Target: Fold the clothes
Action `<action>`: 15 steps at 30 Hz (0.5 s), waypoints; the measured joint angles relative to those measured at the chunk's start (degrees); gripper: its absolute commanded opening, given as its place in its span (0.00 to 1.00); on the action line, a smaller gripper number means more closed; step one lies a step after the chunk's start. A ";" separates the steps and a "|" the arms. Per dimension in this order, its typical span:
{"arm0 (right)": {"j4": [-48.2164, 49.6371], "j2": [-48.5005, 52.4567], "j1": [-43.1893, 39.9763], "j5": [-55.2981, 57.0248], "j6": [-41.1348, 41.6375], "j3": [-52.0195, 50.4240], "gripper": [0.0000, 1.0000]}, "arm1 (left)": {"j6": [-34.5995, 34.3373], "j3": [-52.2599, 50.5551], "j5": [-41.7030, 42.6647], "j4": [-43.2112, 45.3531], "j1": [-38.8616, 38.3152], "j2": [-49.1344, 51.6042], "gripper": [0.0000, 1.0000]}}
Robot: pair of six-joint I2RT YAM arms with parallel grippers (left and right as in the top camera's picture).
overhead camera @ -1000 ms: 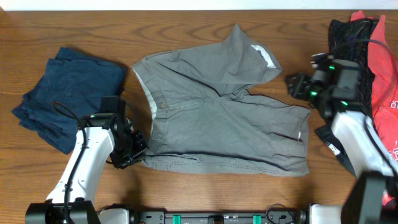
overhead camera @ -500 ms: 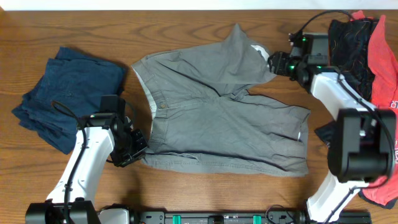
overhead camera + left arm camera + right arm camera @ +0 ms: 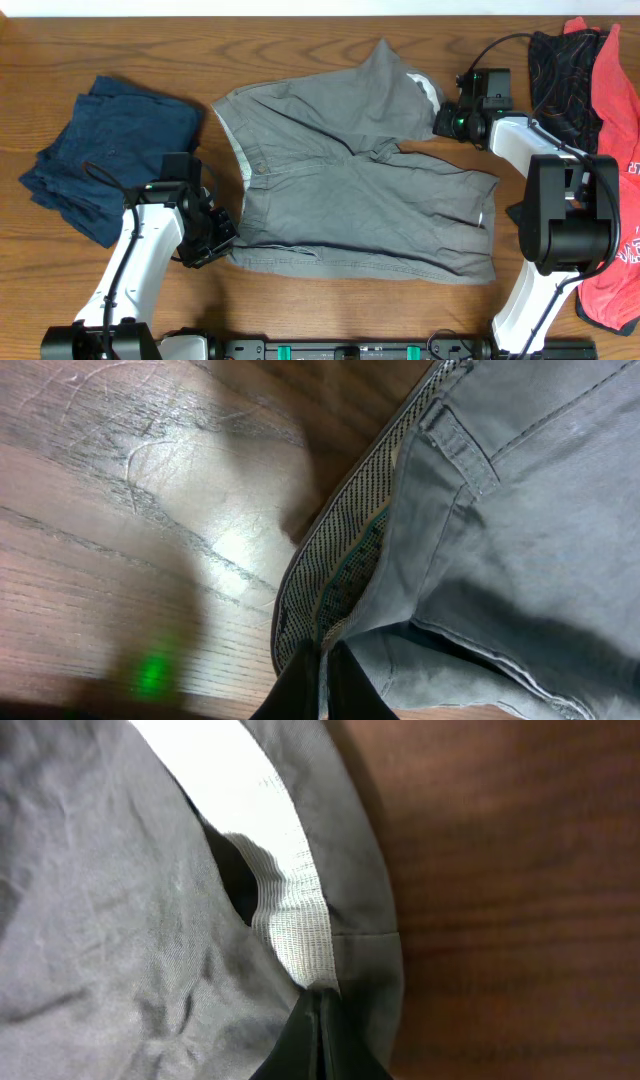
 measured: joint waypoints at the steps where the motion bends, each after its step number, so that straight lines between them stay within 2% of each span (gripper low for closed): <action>1: -0.63 0.00 -0.02 -0.04 0.00 0.04 0.01 | 0.00 0.00 0.02 0.00 0.00 0.00 0.06; 8: -8.74 -2.86 -0.83 1.27 1.95 0.35 0.01 | 0.00 0.00 0.00 -0.02 0.00 0.00 0.06; 15: -12.26 -16.13 -6.80 6.49 9.49 0.33 0.01 | 0.00 0.00 -0.15 0.11 0.02 0.00 0.06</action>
